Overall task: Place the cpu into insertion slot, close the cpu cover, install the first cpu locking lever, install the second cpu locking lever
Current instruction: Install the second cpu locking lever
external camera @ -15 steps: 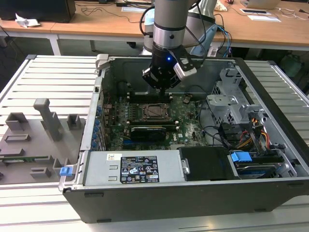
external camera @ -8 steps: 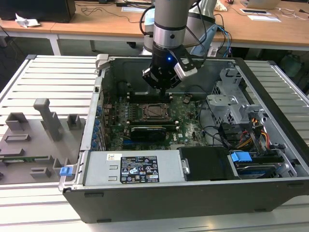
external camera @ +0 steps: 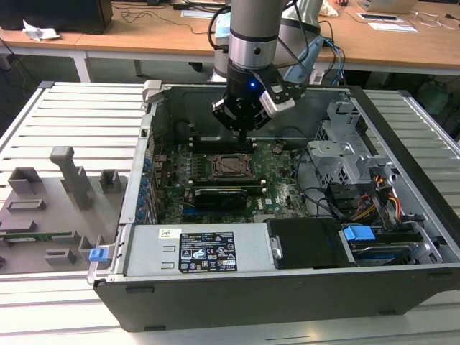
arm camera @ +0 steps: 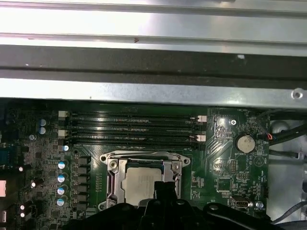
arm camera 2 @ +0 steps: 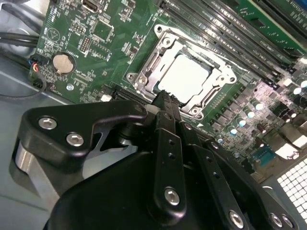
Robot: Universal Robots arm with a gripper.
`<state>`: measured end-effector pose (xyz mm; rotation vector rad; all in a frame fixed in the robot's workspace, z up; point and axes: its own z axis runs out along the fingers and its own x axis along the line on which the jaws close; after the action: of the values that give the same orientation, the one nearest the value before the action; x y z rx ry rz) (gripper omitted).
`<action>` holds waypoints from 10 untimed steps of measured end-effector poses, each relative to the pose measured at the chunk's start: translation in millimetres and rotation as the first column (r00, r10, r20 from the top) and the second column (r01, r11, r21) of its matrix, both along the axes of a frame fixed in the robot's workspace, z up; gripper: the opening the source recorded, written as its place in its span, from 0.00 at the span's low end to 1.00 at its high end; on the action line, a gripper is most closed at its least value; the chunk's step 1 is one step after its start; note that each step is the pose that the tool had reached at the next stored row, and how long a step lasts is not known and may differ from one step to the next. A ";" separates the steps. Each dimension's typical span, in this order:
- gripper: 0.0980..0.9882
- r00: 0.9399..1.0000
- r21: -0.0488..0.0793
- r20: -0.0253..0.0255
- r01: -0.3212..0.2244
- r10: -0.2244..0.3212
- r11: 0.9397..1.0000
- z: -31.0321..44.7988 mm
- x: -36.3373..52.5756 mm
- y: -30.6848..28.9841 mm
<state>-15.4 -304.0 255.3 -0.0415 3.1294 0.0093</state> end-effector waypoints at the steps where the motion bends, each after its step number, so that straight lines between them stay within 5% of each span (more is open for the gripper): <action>1: 0.01 1.000 0.000 0.000 0.000 0.000 1.000 -0.2 0.0 -2.5; 10: 0.01 1.000 -0.003 0.000 0.000 0.000 1.000 3.6 0.0 -9.1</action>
<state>-15.4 -313.1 258.9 -0.0417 3.1293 0.0052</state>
